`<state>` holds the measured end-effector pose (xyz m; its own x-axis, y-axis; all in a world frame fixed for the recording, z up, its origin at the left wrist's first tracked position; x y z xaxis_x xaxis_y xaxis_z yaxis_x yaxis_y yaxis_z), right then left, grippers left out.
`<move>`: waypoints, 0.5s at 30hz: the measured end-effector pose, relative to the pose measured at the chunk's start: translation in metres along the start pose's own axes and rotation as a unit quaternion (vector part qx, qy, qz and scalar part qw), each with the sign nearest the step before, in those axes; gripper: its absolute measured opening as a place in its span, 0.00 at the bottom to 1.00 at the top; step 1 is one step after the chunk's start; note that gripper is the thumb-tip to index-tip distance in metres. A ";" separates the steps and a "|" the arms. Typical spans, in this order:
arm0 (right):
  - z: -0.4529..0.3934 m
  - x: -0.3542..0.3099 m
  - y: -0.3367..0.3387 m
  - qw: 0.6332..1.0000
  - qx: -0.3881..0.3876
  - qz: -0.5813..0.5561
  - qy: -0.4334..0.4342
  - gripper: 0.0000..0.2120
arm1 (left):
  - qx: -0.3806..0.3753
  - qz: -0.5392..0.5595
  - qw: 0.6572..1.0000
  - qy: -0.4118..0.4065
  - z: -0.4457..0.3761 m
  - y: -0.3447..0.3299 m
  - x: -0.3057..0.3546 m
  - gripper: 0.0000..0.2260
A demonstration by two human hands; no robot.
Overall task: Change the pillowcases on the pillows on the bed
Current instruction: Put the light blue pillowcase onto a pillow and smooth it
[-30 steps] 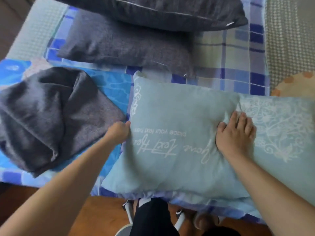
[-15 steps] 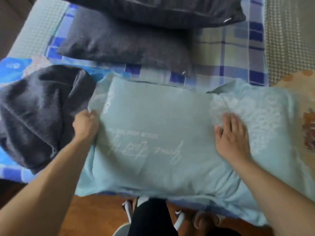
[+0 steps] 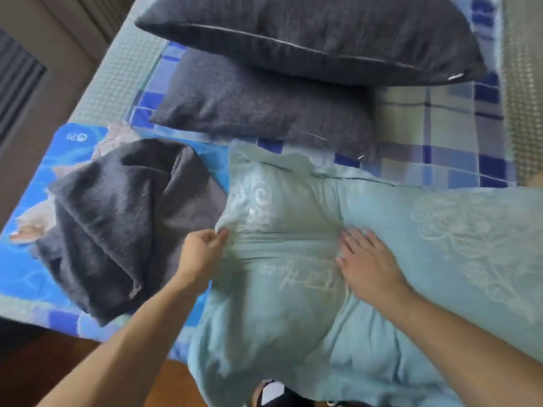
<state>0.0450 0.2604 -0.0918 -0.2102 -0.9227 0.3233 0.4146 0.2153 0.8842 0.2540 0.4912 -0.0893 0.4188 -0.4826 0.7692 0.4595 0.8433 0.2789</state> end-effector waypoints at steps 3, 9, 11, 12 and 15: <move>0.007 0.045 0.000 0.975 -0.188 -0.030 -0.117 0.26 | -0.032 0.091 0.995 0.001 -0.003 -0.018 0.019 0.17; 0.004 -0.093 0.170 0.960 0.153 -0.232 0.024 0.16 | 0.017 -0.019 1.000 0.013 -0.021 0.055 0.033 0.15; 0.027 -0.050 0.103 0.992 0.044 -0.111 0.037 0.24 | 0.052 -0.199 0.979 0.010 -0.036 0.080 0.025 0.17; 0.043 -0.005 0.053 0.997 -0.040 -0.064 -0.017 0.29 | 0.065 -0.264 0.962 0.024 -0.040 0.082 0.022 0.14; 0.067 0.086 0.015 0.974 -0.069 -0.112 -0.182 0.35 | 0.106 -0.361 0.926 -0.033 -0.025 0.032 0.049 0.14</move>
<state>-0.0264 0.2062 -0.0279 -0.5993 -0.7611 0.2482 0.4320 -0.0465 0.9007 0.3087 0.4889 -0.0567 0.0108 -0.9288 0.3704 0.4344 0.3380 0.8349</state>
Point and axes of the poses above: each hand's wrist, its own z-axis away from the middle knuckle, its own y-axis out of the back of the hand, x = y × z, the point moved 7 cm from there along -z, towards the middle knuckle, and after that the axes turned 10 degrees about z, right-handed, at the moved point
